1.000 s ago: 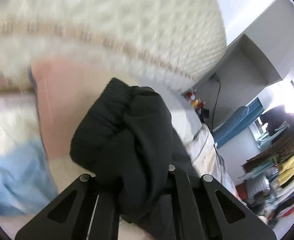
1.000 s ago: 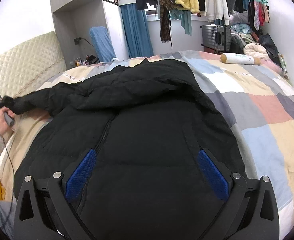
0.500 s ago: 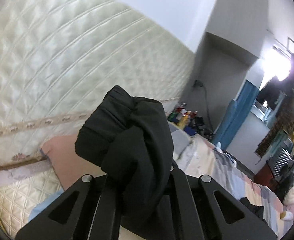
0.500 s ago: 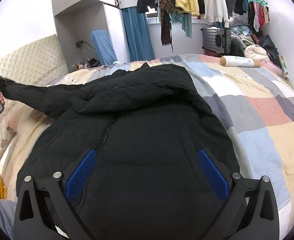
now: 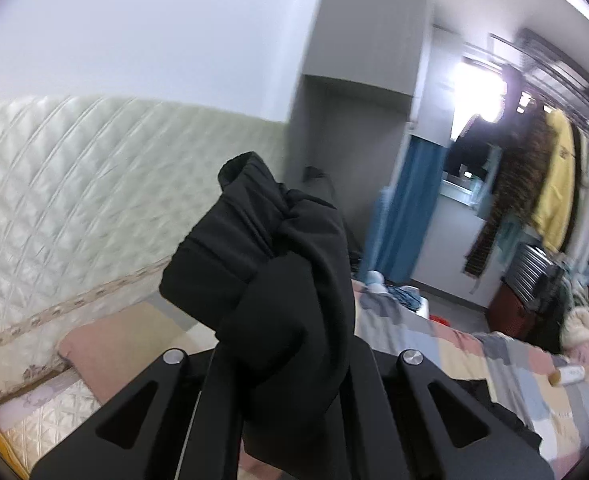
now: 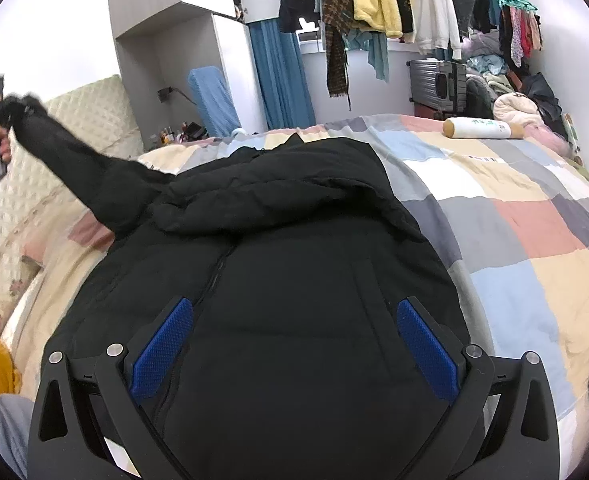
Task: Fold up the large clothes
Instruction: 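Lift the gripped sleeve with the left tool and lay it across the jacket body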
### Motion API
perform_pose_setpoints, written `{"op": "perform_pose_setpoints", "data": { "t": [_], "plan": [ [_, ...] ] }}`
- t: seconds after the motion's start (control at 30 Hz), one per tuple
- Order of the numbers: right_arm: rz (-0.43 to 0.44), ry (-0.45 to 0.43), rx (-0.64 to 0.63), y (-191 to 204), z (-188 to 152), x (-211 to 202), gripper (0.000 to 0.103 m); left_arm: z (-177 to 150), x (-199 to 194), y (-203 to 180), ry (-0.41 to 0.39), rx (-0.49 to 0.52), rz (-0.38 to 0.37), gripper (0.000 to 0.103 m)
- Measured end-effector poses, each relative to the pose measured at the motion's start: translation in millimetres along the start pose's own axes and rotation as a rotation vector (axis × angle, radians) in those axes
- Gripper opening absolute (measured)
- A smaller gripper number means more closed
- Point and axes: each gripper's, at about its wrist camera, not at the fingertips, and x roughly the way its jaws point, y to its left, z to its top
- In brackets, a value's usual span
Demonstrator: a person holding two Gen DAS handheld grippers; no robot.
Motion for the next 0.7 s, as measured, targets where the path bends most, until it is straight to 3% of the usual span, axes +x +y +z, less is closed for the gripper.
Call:
{"op": "perform_pose_setpoints", "data": {
  "t": [0.17,0.37,0.7],
  "plan": [
    [0.019,0.059,-0.041,6,1,-1,0.103,-1,-15,-60,-0.004,0.06,-0.093,0.004],
    [0.051,0.11,-0.07,19,8,-11,0.103,-13,-17,-128,0.003,0.156,-0.147,0.005],
    [-0.011,0.129,-0.201,45,34,-68,0.103,-62,-9,-219,0.058,0.258,-0.318,0.005]
  ]
}}
